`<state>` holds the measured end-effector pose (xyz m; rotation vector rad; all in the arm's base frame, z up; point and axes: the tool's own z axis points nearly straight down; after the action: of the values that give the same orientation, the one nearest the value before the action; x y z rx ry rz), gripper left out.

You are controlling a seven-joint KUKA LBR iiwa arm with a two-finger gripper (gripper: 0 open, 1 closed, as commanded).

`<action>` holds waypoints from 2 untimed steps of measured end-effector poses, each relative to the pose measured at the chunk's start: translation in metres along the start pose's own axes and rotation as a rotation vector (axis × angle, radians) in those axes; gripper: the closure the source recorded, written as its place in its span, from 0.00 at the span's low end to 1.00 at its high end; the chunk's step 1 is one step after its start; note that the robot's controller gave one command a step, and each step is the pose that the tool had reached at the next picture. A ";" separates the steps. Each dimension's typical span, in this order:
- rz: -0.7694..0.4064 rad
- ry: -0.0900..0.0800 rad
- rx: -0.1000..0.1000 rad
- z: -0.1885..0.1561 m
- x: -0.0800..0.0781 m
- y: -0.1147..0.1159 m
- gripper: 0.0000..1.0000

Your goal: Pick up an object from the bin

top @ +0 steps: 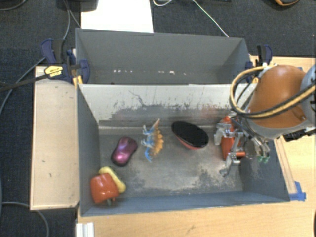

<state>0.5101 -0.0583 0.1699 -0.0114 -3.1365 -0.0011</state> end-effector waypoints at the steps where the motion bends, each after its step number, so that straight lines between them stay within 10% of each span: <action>1: -0.003 -0.008 0.001 -0.005 -0.001 0.000 0.00; 2: -0.022 -0.011 -0.001 -0.058 -0.066 0.028 0.00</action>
Offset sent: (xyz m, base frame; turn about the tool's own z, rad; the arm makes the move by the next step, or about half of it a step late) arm 0.0633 0.0255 0.0537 -0.0181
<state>0.5769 -0.0312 0.2276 0.0226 -3.1477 -0.0029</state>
